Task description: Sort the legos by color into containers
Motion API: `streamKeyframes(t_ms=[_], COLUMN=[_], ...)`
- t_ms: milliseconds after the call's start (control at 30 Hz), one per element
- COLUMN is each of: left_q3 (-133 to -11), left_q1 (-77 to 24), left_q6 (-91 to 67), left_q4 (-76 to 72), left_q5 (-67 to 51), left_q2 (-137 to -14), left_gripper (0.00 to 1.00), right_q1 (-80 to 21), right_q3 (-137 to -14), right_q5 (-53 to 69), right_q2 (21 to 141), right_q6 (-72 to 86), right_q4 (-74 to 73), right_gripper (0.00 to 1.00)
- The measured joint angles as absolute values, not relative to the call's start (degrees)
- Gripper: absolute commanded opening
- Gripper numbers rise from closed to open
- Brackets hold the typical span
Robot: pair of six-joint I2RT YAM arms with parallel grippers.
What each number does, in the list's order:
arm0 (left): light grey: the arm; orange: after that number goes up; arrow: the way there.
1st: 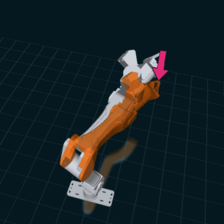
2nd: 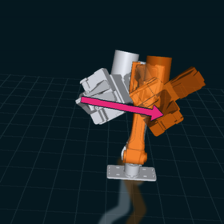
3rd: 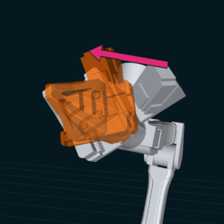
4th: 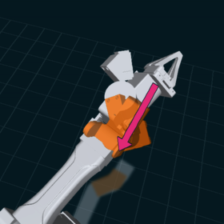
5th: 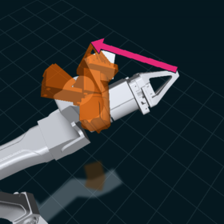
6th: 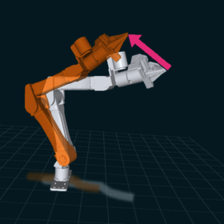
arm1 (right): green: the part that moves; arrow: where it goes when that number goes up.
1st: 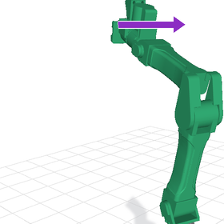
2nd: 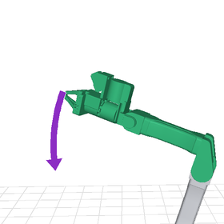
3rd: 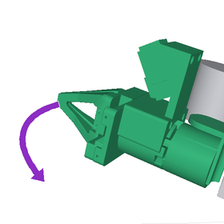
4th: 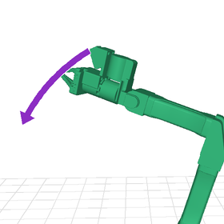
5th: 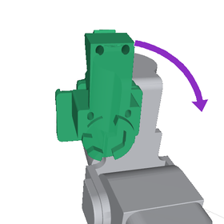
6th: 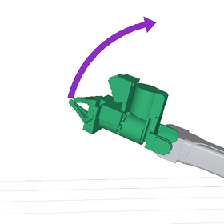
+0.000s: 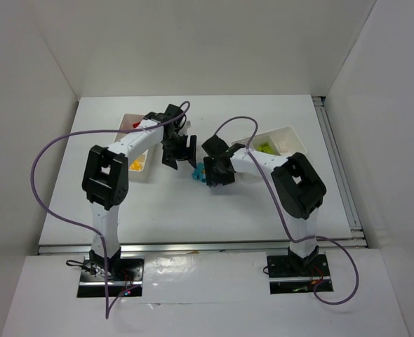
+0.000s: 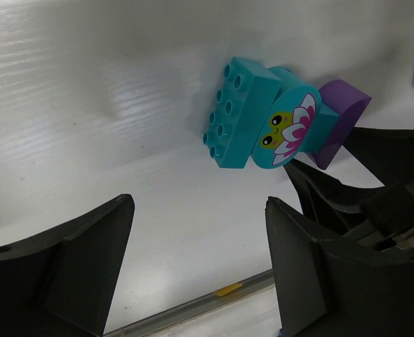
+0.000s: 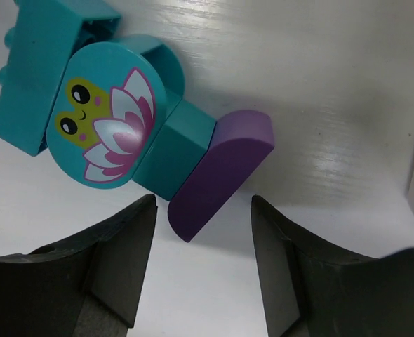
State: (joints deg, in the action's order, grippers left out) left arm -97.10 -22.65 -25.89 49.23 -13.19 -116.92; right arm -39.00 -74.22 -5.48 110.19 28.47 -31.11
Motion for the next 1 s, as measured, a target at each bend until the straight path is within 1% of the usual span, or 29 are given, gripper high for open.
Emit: streamKeyframes(t_ms=[33, 133, 167, 233, 300, 333, 400, 500, 633, 833, 1000], left_q3=[-97.10, -97.10, -97.10, -97.10, -97.08, -97.03, -96.82, -96.31, -94.78, -85.47, -81.47], left_q1=[-22.65, -22.70, -22.70, -22.68, -22.63, -22.63, -22.61, -22.35, -21.04, -15.07, -11.62], left_q6=[-25.89, -25.89, -25.89, -25.87, -25.87, -25.87, -25.78, -25.54, -24.14, -22.28, -22.22], left_q4=[49.23, 49.23, 49.23, 49.23, 49.23, 49.21, 49.21, 49.17, 48.25, 43.66, 38.94], left_q5=[-13.19, -13.39, -13.39, -13.39, -13.39, -13.39, -13.39, -13.52, -16.27, -27.77, -39.99], left_q2=[-116.92, -116.95, -116.95, -117.03, -117.14, -117.19, -117.19, -117.19, -117.21, -116.53, -115.72], left_gripper=[0.86, 0.85, 0.85, 0.85, 0.85, 0.85, 0.86, 0.88, 0.99, 0.99, 0.95], right_q1=[-39.00, -39.00, -39.00, -39.00, -38.98, -38.98, -38.98, -38.98, -38.98, -38.98, -38.98], right_q3=[-74.22, -74.22, -74.22, -74.22, -74.22, -74.22, -74.22, -74.22, -73.54, -69.63, -67.96], right_q5=[-5.76, -6.94, -7.29, -8.01, -8.45, -8.60, -8.67, -8.82, -8.80, -8.36, -7.20], right_q2=[110.24, 110.24, 110.24, 110.24, 110.24, 110.24, 110.21, 110.04, 108.33, 101.10, 96.86], right_q6=[28.56, 28.73, 28.88, 29.02, 29.19, 29.28, 29.54, 29.71, 29.50, 28.32, 27.09], right_q4=[-31.03, -29.80, -29.58, -29.08, -28.62, -28.29, -27.66, -26.61, -26.35, -25.74, -23.62], right_gripper=[0.62, 0.53, 0.43, 0.35, 0.21, 0.09, 0.01, 0.00, 0.00, 0.00, 0.00])
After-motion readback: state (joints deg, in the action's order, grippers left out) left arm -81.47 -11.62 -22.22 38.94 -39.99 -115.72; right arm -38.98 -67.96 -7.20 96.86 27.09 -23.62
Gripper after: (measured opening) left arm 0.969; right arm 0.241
